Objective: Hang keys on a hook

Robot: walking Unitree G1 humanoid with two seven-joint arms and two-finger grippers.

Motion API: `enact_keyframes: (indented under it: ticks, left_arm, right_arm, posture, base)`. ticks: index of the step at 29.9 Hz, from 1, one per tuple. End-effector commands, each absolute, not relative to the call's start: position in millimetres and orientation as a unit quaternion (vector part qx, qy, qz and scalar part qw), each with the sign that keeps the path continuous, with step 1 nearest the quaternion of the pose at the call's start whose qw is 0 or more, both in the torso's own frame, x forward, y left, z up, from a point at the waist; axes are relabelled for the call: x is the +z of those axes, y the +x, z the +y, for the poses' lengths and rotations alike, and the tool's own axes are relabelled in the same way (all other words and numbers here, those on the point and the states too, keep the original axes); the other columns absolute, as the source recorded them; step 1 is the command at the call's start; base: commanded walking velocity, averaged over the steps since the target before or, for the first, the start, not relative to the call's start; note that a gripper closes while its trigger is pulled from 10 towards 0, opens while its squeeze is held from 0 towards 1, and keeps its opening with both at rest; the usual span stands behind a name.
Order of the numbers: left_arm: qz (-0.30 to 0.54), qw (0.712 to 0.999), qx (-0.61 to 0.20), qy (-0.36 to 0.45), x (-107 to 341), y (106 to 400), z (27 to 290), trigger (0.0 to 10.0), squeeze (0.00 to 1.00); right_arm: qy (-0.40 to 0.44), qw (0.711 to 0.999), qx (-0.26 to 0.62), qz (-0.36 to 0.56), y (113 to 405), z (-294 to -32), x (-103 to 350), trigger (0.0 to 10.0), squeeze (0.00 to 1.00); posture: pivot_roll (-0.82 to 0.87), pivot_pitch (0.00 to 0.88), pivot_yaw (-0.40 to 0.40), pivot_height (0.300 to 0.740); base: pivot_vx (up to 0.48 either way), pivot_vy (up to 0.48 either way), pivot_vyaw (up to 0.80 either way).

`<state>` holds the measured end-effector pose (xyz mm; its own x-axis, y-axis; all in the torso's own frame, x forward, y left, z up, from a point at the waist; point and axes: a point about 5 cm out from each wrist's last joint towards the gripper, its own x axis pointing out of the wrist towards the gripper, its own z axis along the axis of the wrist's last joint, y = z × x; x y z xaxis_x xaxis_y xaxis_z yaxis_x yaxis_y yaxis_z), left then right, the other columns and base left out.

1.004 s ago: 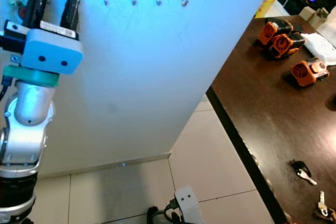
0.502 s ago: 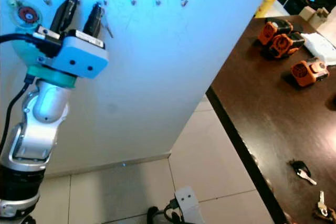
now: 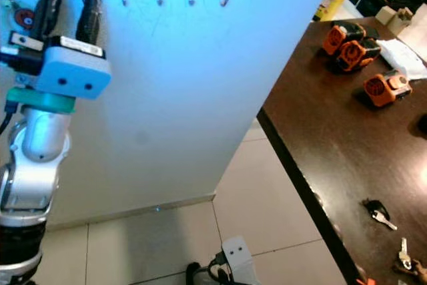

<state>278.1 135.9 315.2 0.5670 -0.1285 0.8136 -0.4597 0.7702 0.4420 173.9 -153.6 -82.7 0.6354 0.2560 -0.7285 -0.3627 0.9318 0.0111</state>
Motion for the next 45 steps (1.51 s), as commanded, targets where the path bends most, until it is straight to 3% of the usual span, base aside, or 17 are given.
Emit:
enact_keyframes:
  ticks: [1,31,45]
  left_arm:
    - [-0.460,0.817,0.125,0.323,318,273,143,10.0,0.00]
    - [-0.437,0.827,0.142,0.322,312,275,150,10.0,0.00]
    - [-0.424,0.836,0.110,0.331,301,276,142,10.0,0.00]
  right_arm:
    - [-0.065,0.882,0.173,0.434,150,-156,-94,10.0,0.00]
    - [-0.074,0.883,0.183,0.426,155,-156,-92,10.0,0.00]
    - [-0.074,0.883,0.179,0.428,154,-156,-92,10.0,0.00]
  posture:
    - [-0.07,0.145,-0.021,0.740]
    - [-0.07,0.148,-0.032,0.740]
    - [-0.07,0.148,-0.028,0.740]
  base:
    - [0.000,0.000,0.00]
    - [0.000,0.000,0.00]
    - [0.000,0.000,0.00]
